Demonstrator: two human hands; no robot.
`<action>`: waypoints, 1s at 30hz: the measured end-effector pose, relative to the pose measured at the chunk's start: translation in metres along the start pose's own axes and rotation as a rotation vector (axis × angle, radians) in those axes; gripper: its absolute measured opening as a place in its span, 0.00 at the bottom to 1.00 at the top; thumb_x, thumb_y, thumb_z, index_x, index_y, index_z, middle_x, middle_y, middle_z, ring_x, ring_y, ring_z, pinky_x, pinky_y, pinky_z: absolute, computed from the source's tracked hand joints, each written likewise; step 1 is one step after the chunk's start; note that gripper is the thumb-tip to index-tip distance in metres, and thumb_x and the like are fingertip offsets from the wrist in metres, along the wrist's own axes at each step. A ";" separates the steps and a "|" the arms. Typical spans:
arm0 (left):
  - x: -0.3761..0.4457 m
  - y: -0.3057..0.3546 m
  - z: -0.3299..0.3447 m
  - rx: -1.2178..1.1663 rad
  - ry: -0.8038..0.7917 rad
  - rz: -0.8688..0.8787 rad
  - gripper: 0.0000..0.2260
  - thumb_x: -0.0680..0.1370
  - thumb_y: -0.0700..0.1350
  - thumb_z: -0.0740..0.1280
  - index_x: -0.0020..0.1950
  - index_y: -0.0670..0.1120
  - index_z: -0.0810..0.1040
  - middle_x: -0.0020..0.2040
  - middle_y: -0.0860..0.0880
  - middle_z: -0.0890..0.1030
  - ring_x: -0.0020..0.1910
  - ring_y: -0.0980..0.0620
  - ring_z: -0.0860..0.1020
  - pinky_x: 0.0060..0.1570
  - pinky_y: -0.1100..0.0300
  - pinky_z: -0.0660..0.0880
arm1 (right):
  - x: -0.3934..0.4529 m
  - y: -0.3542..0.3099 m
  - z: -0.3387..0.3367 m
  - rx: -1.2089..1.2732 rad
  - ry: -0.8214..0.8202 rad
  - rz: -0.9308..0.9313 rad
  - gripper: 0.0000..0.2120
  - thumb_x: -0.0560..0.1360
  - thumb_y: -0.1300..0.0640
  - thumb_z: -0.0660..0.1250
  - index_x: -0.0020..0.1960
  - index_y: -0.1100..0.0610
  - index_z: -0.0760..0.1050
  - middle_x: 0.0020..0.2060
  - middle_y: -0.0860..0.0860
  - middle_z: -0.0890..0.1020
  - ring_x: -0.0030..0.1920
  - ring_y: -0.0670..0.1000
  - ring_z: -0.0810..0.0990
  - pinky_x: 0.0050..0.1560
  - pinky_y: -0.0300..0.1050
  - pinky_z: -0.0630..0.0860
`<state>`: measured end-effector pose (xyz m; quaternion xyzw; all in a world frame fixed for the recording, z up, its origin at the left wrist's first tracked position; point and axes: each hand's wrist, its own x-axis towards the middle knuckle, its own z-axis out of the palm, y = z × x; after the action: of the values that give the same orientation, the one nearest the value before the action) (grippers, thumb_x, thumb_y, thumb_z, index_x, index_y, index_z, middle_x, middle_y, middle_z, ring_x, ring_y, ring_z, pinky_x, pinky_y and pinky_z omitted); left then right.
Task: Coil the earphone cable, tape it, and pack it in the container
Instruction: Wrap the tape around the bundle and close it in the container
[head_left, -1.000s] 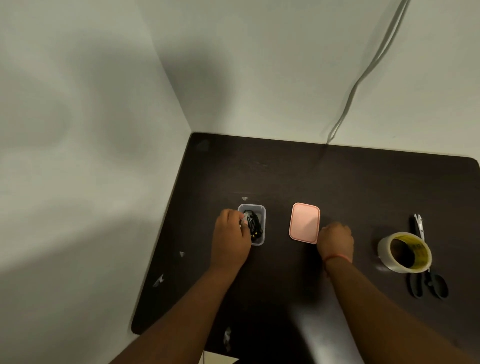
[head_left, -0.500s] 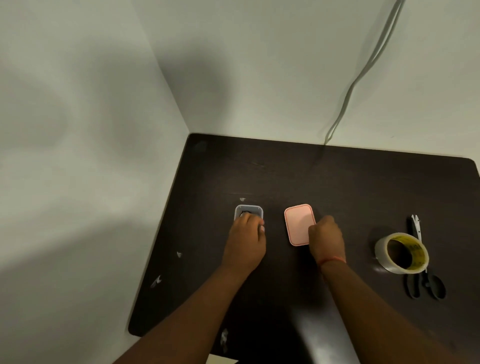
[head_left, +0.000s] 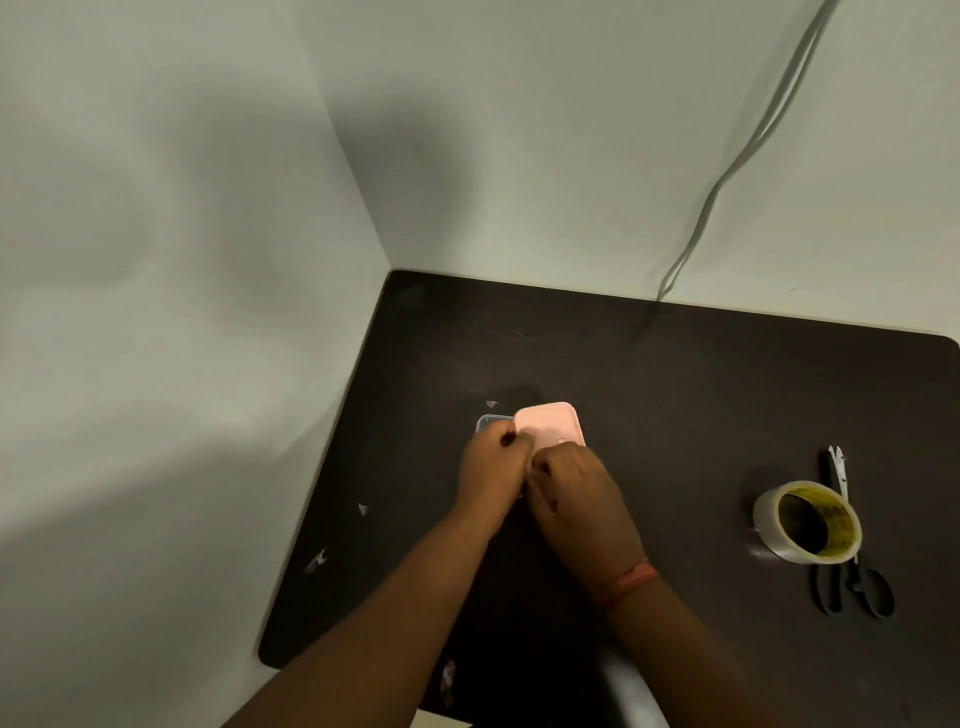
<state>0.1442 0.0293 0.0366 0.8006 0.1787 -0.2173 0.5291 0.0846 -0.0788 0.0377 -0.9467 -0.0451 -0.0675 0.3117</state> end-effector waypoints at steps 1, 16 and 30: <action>0.004 0.001 -0.005 0.039 0.000 -0.006 0.12 0.81 0.49 0.64 0.59 0.46 0.81 0.55 0.47 0.83 0.53 0.49 0.80 0.52 0.50 0.80 | 0.000 0.003 0.002 0.000 0.021 0.057 0.04 0.75 0.58 0.66 0.49 0.57 0.77 0.45 0.53 0.79 0.45 0.51 0.76 0.48 0.41 0.72; 0.031 -0.020 -0.030 0.675 0.211 0.202 0.09 0.80 0.51 0.65 0.53 0.46 0.77 0.51 0.46 0.82 0.47 0.50 0.80 0.43 0.59 0.73 | 0.025 0.001 0.051 0.165 -0.107 0.737 0.05 0.79 0.55 0.63 0.49 0.56 0.75 0.47 0.52 0.80 0.45 0.50 0.79 0.47 0.46 0.79; 0.041 -0.028 -0.028 0.712 0.166 0.169 0.08 0.81 0.49 0.65 0.56 0.46 0.76 0.54 0.46 0.81 0.51 0.48 0.80 0.49 0.55 0.79 | 0.025 0.004 0.069 0.171 -0.105 0.803 0.05 0.80 0.55 0.61 0.50 0.56 0.74 0.48 0.54 0.81 0.45 0.51 0.79 0.46 0.48 0.79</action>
<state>0.1684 0.0677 0.0030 0.9613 0.0674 -0.1556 0.2173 0.1162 -0.0394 -0.0155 -0.8620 0.3064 0.1119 0.3880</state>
